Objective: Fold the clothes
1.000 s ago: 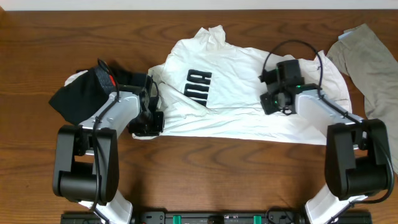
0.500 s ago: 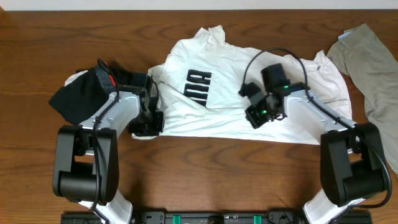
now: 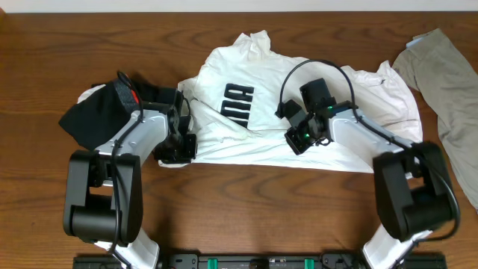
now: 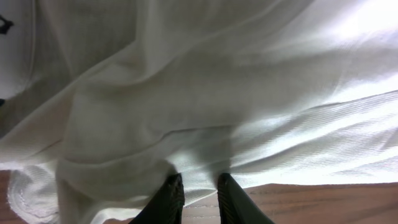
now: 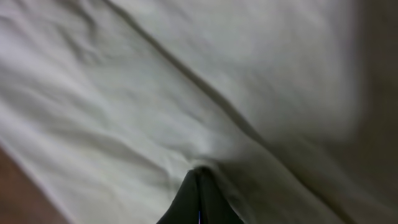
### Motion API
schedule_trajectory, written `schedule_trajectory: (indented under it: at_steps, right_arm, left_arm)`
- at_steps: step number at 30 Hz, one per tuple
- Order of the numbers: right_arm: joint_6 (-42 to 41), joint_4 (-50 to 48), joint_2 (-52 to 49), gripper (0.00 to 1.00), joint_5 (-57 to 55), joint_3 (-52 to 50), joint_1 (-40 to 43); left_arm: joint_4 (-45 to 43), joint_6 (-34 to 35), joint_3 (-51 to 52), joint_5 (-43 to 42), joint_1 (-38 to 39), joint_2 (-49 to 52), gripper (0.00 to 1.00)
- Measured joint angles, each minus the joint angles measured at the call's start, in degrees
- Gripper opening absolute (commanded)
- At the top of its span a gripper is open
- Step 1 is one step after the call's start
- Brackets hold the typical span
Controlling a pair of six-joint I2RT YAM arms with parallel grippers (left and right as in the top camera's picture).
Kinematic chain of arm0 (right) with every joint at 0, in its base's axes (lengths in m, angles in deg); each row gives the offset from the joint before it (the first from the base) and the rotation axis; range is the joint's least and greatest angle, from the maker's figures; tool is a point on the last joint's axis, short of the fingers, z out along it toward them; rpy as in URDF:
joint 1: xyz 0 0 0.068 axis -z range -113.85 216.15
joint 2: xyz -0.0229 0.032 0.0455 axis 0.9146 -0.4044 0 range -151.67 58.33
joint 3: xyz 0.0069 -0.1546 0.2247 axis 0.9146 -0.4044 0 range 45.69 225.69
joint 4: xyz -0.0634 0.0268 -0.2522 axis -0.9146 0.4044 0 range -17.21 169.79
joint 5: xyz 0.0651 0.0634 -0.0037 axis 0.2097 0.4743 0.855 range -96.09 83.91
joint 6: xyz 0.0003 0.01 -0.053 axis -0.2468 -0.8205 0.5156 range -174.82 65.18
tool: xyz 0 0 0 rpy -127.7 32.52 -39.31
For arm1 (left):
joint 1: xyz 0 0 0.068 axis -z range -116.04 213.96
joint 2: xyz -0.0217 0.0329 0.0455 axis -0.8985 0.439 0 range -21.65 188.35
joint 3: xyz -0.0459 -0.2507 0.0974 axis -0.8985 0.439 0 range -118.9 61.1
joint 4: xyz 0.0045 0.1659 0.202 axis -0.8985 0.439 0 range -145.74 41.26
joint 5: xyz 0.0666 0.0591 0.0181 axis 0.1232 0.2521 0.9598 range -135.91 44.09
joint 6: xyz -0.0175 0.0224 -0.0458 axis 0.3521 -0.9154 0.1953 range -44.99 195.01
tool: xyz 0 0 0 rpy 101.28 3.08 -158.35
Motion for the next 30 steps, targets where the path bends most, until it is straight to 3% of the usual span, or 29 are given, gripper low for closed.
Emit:
schedule_trajectory:
  at_steps: [15, 30]
  right_arm:
    - [-8.20, -8.44, -1.68, 0.01, -0.90, 0.59, 3.41]
    - [-8.92, -14.75, -2.21, 0.01, 4.55, 0.59, 7.63]
  left_arm:
    - [0.02, 0.00, 0.00, 0.07, 0.00, 0.00, 0.23]
    - [0.02, 0.00, 0.00, 0.24, 0.00, 0.00, 0.23]
